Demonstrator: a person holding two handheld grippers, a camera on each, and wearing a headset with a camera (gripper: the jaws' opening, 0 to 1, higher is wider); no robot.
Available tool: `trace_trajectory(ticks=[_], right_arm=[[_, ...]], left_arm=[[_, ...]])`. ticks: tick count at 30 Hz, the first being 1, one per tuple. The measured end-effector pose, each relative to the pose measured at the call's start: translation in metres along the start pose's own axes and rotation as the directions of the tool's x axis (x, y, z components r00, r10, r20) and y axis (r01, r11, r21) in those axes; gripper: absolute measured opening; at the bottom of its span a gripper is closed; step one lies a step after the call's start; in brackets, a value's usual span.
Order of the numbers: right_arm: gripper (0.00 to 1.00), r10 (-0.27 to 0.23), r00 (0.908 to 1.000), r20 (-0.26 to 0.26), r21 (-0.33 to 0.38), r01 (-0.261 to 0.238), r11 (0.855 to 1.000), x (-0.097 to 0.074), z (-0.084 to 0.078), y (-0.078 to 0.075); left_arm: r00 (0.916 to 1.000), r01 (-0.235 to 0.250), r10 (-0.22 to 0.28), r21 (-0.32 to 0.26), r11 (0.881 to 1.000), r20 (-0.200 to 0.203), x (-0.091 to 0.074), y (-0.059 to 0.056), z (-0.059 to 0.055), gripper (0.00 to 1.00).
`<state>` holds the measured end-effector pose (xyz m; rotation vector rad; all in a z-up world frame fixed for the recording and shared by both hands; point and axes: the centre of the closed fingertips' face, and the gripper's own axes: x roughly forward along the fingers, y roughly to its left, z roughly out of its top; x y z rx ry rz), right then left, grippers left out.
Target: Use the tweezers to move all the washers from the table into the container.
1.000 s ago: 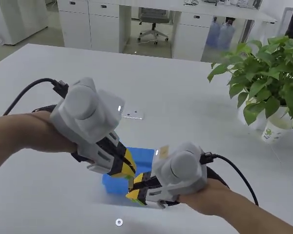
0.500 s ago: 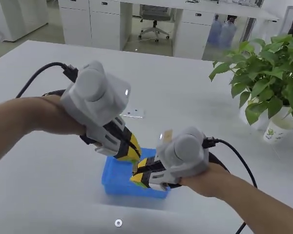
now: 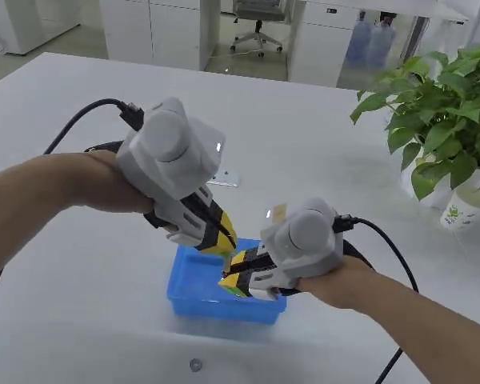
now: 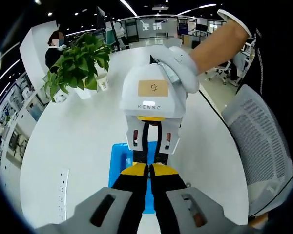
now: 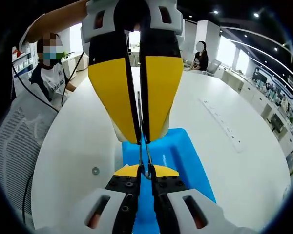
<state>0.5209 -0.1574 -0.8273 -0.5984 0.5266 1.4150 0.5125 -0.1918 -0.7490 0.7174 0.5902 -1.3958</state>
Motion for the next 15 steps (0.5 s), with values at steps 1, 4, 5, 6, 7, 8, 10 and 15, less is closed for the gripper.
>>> trace_trajectory(ticks=[1,4,5,6,7,8,10,15], right_arm=[[0.10,0.002,1.0000,-0.002,0.002,-0.002,1.000,0.001,-0.001,0.000],[0.10,0.008,0.9999,-0.012,0.005,-0.008,1.000,0.004,-0.006,-0.003],[0.10,0.011,0.9999,-0.013,0.007,-0.011,1.000,0.005,-0.008,-0.005],[0.10,0.016,0.9998,-0.015,0.013,-0.016,1.000,0.006,-0.009,-0.005],[0.10,0.018,0.9997,-0.017,0.012,-0.018,1.000,0.007,-0.010,-0.006],[0.10,0.021,0.9996,-0.021,0.011,-0.021,1.000,0.008,-0.013,-0.006],[0.10,0.026,0.9993,-0.027,0.014,-0.025,1.000,0.010,-0.015,-0.007],[0.11,0.038,0.9982,-0.046,0.021,-0.037,0.999,0.014,-0.023,-0.008]], left_arm=[[1.0000,0.000,0.000,-0.001,1.000,-0.002,0.002,0.001,-0.002,0.06],[1.0000,-0.004,0.004,-0.001,1.000,-0.006,0.006,0.004,-0.005,0.06],[1.0000,-0.004,0.004,-0.003,1.000,-0.006,0.007,0.005,-0.006,0.06],[1.0000,-0.006,0.006,-0.005,1.000,-0.007,0.009,0.006,-0.007,0.06],[1.0000,-0.006,0.006,-0.007,1.000,-0.008,0.010,0.007,-0.008,0.06],[0.9999,-0.006,0.006,-0.008,1.000,-0.010,0.012,0.007,-0.009,0.06],[0.9999,-0.007,0.007,-0.008,1.000,-0.013,0.014,0.008,-0.011,0.06],[0.9999,-0.010,0.009,-0.021,1.000,-0.012,0.021,0.010,-0.015,0.06]])
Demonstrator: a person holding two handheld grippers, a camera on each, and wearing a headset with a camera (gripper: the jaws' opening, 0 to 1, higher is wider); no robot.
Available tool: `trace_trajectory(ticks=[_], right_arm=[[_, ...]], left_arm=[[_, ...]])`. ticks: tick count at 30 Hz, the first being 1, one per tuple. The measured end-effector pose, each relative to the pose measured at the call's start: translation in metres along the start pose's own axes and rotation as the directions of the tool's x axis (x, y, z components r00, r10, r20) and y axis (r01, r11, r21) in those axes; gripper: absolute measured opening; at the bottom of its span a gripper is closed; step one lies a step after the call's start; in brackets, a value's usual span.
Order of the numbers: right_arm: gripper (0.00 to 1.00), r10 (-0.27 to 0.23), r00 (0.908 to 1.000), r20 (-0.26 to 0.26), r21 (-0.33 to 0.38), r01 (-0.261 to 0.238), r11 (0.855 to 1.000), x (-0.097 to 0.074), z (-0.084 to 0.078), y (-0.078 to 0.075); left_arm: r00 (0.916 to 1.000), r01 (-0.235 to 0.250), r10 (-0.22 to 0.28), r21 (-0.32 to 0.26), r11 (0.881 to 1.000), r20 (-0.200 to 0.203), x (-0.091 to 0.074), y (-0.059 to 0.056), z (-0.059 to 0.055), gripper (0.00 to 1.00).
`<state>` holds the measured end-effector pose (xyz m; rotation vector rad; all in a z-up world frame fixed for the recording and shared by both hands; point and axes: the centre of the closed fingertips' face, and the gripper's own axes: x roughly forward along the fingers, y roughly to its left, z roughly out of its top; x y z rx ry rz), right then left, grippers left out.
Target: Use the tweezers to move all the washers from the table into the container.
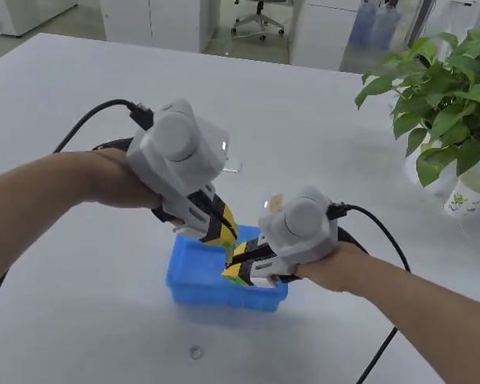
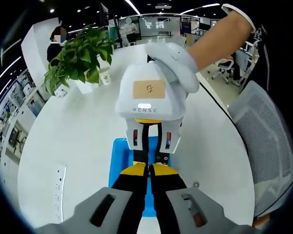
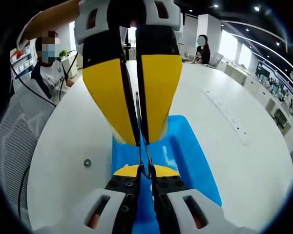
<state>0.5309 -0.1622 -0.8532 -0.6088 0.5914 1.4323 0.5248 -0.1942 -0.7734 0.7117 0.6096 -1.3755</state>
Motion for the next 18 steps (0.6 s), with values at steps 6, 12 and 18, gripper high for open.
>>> trace_trajectory(ticks=[6,12,18], right_arm=[[0.11,0.010,0.9998,-0.018,0.005,-0.010,1.000,0.003,-0.005,-0.002],[0.11,0.021,0.9991,-0.037,0.001,-0.021,1.000,0.007,-0.010,0.000],[0.11,0.033,0.9983,-0.049,-0.003,-0.033,0.999,0.010,-0.014,0.001]], left_arm=[[1.0000,-0.005,0.005,-0.011,1.000,0.002,0.005,0.002,-0.004,0.06],[1.0000,-0.006,0.006,-0.014,1.000,-0.002,0.008,0.002,-0.008,0.06],[1.0000,-0.003,0.003,-0.019,1.000,-0.003,0.011,0.000,-0.011,0.06]])
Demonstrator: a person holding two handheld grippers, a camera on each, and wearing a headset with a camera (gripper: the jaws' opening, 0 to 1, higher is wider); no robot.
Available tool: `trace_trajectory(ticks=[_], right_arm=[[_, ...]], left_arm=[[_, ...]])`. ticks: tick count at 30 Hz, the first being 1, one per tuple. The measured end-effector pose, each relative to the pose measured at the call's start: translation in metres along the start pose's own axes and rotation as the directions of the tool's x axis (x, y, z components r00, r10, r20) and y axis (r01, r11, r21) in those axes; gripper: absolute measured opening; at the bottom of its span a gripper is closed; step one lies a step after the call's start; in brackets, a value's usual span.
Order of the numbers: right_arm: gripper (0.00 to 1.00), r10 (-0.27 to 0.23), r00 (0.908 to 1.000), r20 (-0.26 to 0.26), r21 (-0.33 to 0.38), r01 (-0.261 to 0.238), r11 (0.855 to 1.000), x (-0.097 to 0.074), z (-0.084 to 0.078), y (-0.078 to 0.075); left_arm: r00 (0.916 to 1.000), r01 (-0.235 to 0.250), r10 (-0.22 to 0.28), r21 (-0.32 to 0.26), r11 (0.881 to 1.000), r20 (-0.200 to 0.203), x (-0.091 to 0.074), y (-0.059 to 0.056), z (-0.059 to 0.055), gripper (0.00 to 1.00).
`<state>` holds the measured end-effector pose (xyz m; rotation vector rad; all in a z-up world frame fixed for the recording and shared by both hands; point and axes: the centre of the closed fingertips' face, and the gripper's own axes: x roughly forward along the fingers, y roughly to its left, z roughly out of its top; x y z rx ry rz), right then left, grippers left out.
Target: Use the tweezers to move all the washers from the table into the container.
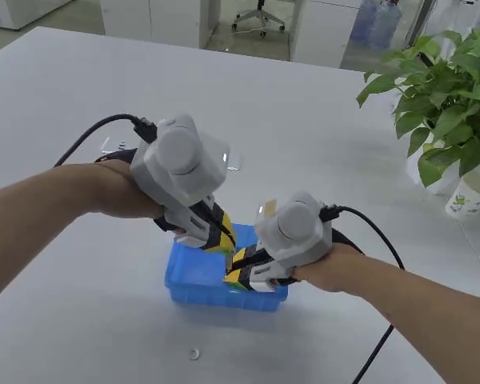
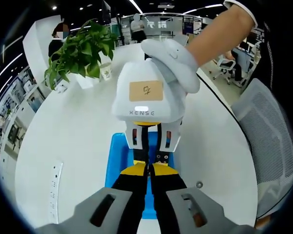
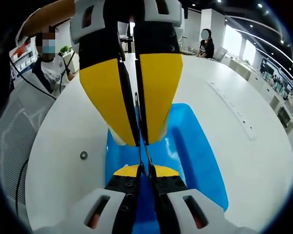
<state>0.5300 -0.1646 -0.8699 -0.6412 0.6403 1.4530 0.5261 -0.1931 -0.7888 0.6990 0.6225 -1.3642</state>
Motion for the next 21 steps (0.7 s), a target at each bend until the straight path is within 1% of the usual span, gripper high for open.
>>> trace_trajectory(ticks=[7,13,18,21], right_arm=[[0.11,0.003,1.0000,0.001,0.009,-0.003,1.000,-0.0002,0.0000,-0.0008],[0.12,-0.009,0.9999,-0.005,-0.003,0.009,1.000,-0.0019,-0.0009,-0.0018],[0.12,-0.016,0.9999,0.000,-0.002,0.016,1.000,-0.0058,-0.0005,-0.0019],[0.12,-0.020,0.9998,0.002,-0.006,0.020,1.000,-0.0083,0.0008,-0.0016]], left_arm=[[1.0000,-0.005,0.005,-0.004,1.000,0.006,0.0000,0.0018,0.0006,0.06],[1.0000,-0.004,0.004,0.003,1.000,0.001,-0.0002,0.0011,0.0004,0.06],[1.0000,-0.004,0.004,0.003,1.000,0.006,-0.0015,0.0004,0.0028,0.06],[0.9999,-0.002,0.002,0.005,1.000,0.011,-0.0022,-0.0007,0.0062,0.06]])
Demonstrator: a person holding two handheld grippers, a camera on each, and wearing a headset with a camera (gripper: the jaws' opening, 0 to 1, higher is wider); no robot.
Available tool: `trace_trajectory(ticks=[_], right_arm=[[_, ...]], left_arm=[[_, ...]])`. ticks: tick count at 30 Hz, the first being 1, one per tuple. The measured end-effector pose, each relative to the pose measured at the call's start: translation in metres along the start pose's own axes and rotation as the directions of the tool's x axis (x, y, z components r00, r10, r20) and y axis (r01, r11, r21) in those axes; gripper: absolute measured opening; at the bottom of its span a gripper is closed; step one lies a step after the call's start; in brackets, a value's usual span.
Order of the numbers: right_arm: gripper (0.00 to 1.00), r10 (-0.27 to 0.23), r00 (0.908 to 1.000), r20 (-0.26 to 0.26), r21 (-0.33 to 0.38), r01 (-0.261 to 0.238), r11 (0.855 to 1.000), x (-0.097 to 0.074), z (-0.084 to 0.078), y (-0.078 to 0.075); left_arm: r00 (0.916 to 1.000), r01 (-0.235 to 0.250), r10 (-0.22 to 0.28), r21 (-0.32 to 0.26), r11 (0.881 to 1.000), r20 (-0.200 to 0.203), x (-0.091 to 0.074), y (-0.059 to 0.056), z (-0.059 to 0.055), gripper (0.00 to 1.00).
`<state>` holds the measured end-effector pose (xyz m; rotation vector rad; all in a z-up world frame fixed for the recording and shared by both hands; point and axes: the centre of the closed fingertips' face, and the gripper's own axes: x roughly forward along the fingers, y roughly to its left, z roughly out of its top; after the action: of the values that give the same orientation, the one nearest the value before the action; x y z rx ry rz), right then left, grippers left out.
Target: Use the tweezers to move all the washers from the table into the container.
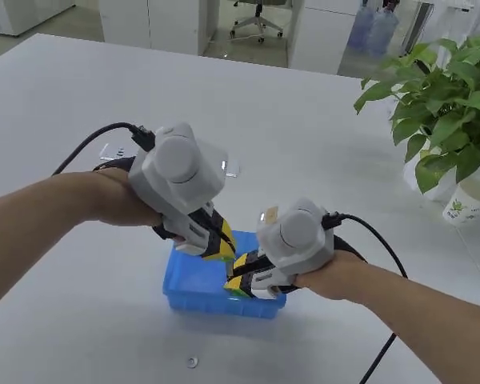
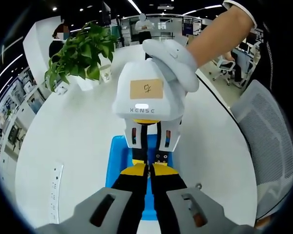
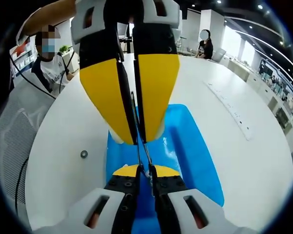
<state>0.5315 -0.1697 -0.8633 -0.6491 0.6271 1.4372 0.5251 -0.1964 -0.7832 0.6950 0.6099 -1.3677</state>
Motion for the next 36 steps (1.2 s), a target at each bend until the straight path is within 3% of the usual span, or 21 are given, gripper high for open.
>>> trace_trajectory(ticks=[16,26,36], right_arm=[[0.11,-0.030,0.9991,0.031,-0.039,0.032,0.999,-0.016,0.023,0.004],[0.12,-0.048,0.9972,0.058,-0.054,0.051,0.997,-0.029,0.045,0.015],[0.12,-0.054,0.9960,0.071,-0.063,0.059,0.996,-0.035,0.054,0.031]], left_arm=[[0.9995,-0.029,0.029,0.009,1.000,0.013,-0.023,-0.003,0.015,0.06],[0.9985,-0.054,0.054,0.006,0.999,0.011,-0.046,-0.013,0.025,0.06],[0.9980,-0.062,0.062,0.014,0.998,-0.001,-0.057,-0.030,0.030,0.06]])
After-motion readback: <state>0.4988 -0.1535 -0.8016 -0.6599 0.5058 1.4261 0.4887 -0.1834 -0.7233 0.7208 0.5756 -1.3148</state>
